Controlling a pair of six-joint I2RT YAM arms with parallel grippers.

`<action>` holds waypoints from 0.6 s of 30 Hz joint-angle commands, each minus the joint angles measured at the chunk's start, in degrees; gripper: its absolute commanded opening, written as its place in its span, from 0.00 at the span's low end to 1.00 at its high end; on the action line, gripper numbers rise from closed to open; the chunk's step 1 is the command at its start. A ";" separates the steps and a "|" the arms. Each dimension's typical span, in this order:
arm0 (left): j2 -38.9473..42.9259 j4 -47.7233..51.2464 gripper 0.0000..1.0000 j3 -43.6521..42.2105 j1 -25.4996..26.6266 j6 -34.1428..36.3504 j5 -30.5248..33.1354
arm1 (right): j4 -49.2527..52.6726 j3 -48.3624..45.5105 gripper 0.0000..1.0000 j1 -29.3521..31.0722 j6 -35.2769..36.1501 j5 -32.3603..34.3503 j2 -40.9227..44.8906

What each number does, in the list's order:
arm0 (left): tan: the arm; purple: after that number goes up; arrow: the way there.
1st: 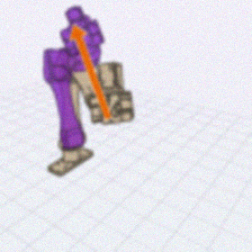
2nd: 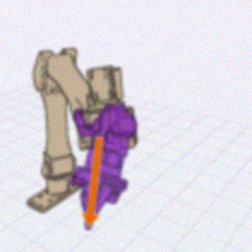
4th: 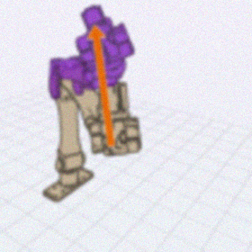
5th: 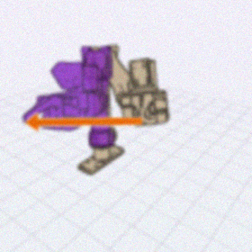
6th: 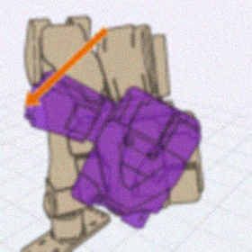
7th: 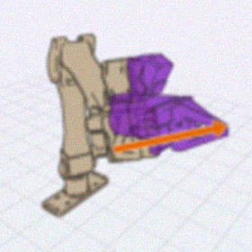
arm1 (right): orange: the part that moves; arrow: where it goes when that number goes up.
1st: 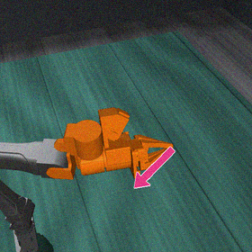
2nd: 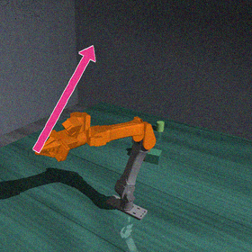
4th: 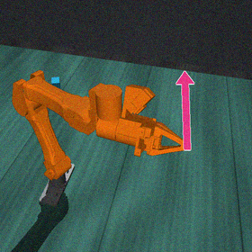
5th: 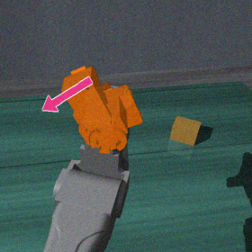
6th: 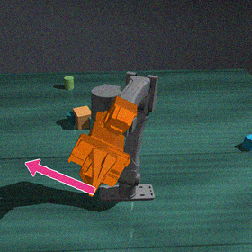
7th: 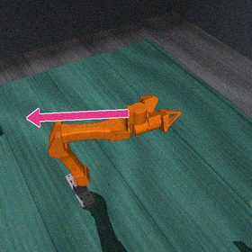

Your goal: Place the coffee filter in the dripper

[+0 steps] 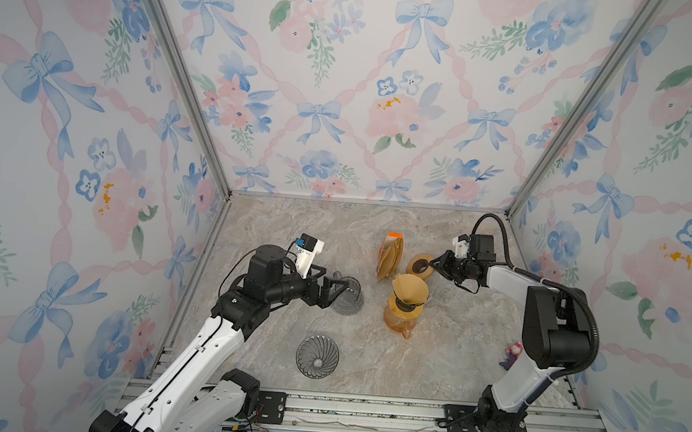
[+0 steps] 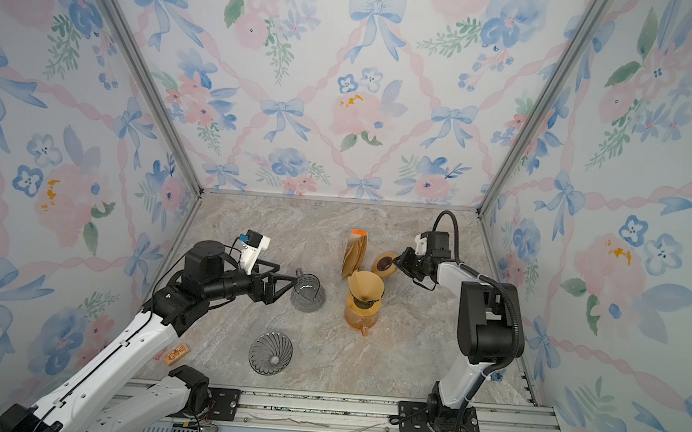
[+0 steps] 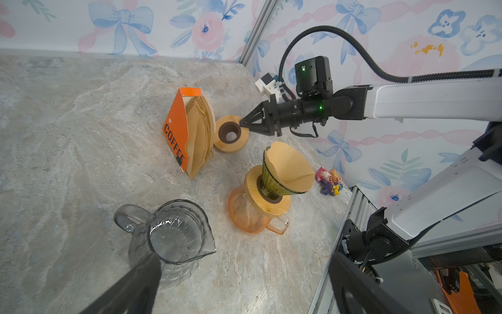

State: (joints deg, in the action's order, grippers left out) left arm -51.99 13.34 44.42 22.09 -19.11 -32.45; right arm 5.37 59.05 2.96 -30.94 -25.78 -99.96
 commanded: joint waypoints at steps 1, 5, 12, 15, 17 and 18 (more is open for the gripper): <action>-0.22 -0.99 0.98 -0.67 -0.36 -0.13 -0.69 | 7.35 0.73 0.13 0.92 4.14 7.21 3.23; -0.65 -0.89 0.98 -0.66 -0.33 -0.13 -0.69 | 12.58 1.78 0.13 2.27 7.26 14.10 6.87; -0.17 -0.86 0.98 -0.74 -0.42 -0.21 -0.25 | 21.81 5.72 0.12 7.20 12.65 26.91 8.93; 0.00 -0.92 0.98 -0.74 -0.41 -0.22 -0.28 | 24.51 7.34 0.12 10.16 14.85 31.12 8.27; 0.13 -0.87 0.98 -0.74 -0.41 -0.20 -0.42 | 25.56 8.38 0.14 11.47 15.48 31.97 7.45; 0.18 -0.88 0.98 -0.74 -0.48 -0.22 -0.38 | 25.84 8.79 0.16 11.79 15.68 31.66 6.99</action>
State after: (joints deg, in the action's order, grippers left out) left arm -52.36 13.34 44.40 22.06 -19.11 -32.45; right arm 26.89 65.25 13.56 -18.06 1.67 -92.25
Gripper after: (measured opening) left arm 0.983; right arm 0.153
